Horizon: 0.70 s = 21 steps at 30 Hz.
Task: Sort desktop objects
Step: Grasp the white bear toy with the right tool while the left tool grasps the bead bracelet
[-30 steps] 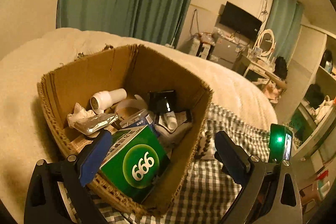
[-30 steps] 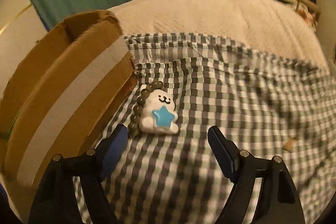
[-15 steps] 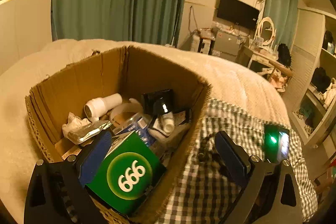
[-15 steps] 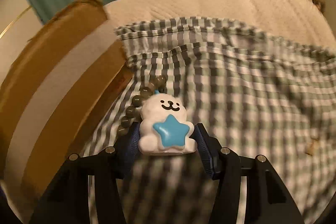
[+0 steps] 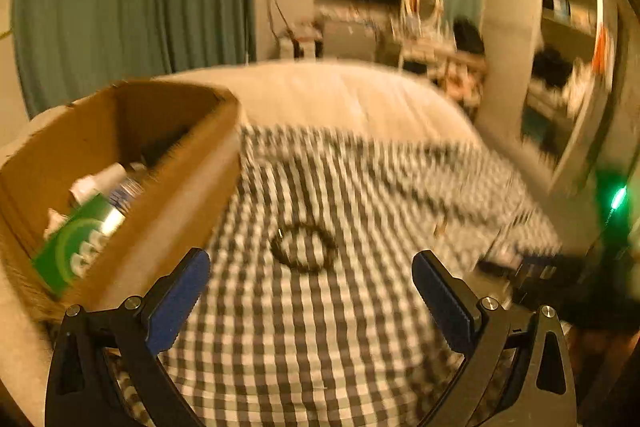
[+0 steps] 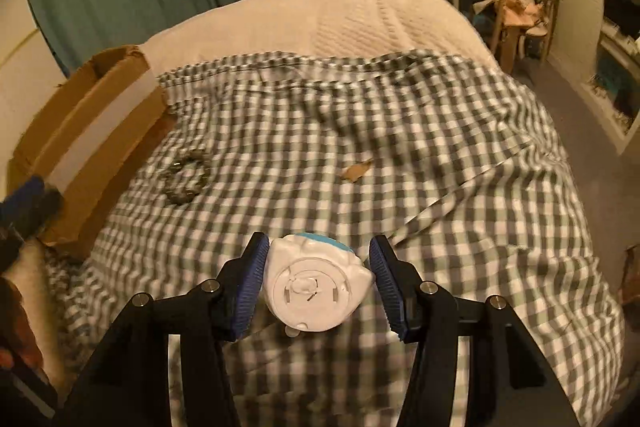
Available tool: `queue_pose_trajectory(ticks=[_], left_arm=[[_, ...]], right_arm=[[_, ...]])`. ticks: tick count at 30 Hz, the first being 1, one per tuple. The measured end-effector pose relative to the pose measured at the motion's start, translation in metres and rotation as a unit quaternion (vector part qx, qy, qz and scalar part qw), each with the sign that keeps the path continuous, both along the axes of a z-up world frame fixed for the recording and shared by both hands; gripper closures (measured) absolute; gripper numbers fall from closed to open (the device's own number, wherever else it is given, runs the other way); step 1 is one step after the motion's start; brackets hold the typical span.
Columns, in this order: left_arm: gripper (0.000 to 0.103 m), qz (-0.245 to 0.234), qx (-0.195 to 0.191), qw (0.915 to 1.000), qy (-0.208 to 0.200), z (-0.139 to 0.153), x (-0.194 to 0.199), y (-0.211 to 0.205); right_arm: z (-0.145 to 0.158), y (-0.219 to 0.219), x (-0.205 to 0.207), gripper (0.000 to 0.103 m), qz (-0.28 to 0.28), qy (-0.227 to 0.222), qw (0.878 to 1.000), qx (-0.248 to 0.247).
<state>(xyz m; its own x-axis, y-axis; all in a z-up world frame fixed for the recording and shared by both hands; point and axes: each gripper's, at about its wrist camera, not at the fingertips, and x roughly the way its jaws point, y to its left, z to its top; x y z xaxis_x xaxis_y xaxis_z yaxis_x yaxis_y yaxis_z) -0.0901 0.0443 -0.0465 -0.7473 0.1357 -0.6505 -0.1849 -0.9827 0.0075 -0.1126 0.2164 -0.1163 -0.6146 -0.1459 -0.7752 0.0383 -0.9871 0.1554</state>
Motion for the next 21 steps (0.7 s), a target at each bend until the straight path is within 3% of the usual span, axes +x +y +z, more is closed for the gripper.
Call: queue_pose_trajectory(ticks=[4,7,11,15,17,18,21], left_arm=[[0.000,0.008,-0.011,0.9993,-0.035,-0.041,-0.031,0.015],[0.000,0.037,0.011,0.9975,-0.060,-0.068,-0.059,0.014],[0.000,0.088,0.064,0.9878,-0.112,-0.111,-0.106,0.006],[0.000,0.091,0.019,0.9897,-0.109,-0.117,-0.124,0.019],[0.004,0.088,0.023,0.9894,-0.113,-0.114,-0.124,0.019],[0.017,0.085,0.021,0.9895,-0.115,-0.113,-0.122,0.019],[0.077,0.043,0.000,0.9927,-0.113,-0.106,-0.110,0.021]], right_arm=[[-0.009,-0.008,-0.012,0.051,0.014,-0.007,1.000,-0.009],[-0.012,-0.009,-0.012,0.051,0.020,-0.001,1.000,-0.008],[-0.017,0.005,-0.018,0.051,0.020,-0.004,0.999,-0.040],[-0.022,0.016,-0.023,0.051,0.013,-0.010,0.997,-0.073],[-0.023,0.017,-0.024,0.051,0.015,-0.008,0.997,-0.073],[-0.023,0.016,-0.024,0.051,0.013,-0.009,0.997,-0.072],[-0.024,0.016,-0.025,0.051,0.012,-0.008,0.998,-0.068]])
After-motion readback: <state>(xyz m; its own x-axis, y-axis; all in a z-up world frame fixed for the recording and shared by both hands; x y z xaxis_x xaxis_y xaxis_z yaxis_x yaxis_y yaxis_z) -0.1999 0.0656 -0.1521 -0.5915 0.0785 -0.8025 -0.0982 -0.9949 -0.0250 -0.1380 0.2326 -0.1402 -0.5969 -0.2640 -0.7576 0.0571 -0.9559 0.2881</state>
